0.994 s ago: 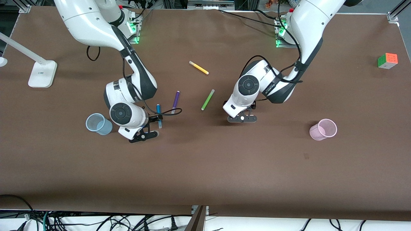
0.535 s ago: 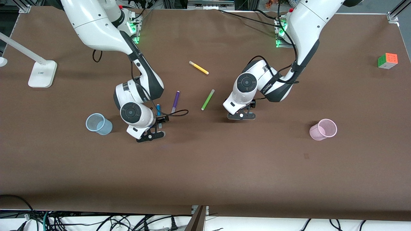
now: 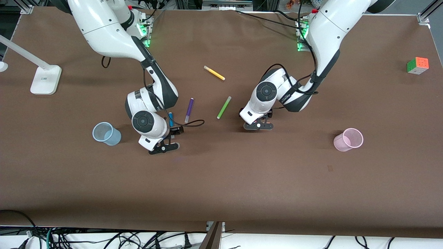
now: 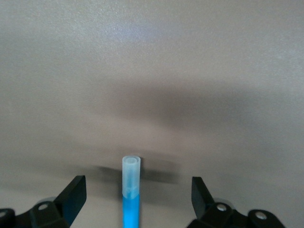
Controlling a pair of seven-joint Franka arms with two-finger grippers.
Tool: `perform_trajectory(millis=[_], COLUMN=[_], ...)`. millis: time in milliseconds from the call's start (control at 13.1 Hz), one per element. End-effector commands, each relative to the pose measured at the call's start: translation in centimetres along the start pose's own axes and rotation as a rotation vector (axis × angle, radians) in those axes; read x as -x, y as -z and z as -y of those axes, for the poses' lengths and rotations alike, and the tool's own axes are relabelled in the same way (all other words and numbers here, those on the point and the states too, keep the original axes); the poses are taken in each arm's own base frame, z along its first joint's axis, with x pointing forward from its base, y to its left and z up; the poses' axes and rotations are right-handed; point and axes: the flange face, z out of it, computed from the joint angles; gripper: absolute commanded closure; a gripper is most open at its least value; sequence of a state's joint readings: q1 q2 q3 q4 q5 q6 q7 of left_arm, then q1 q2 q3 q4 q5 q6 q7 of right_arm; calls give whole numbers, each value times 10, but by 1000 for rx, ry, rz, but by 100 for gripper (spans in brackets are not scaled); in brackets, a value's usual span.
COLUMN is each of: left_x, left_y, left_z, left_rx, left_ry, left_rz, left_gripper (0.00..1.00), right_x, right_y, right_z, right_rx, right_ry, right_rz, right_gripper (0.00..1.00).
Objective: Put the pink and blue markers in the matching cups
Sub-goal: 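Close the right gripper on the blue marker while the left gripper grasps pink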
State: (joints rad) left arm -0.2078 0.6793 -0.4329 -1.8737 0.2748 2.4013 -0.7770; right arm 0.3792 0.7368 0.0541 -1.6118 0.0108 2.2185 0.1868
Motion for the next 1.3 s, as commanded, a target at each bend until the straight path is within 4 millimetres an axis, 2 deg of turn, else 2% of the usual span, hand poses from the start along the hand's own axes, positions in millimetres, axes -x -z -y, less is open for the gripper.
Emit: perform_trajectory(millis=[0,229,459,765,918,1071,1224], left_x=[3,2,0,-11,-22,-26,-39], left_y=[-5,-5,-3,5,29,62,107], left_z=[1,7,10,28,44,54,72], left_rx=[-15,-31,-30,-33,-34,-32,-7], left_ry=[-16,-30,-24,33,72,136,229], left_rz=[-30,-40,-43,-45,-59,-17,37], left_gripper=[14,48,72,97,100,100,100], right_x=[1,1,1,2,2,2,-1], right_y=[-3,-6,-6,-6,-6,-5,9], right_z=[2,2,3,5,7,9,6], right_rx=[-12,-12,-12,-12,-12,-11,-8], right_ry=[-15,-15,-35,-32,-29,-24,-2], right_rz=[-8,-10,-9,-9,-9,-11,-29], right_gripper=[9,12,48,77,91,95,95])
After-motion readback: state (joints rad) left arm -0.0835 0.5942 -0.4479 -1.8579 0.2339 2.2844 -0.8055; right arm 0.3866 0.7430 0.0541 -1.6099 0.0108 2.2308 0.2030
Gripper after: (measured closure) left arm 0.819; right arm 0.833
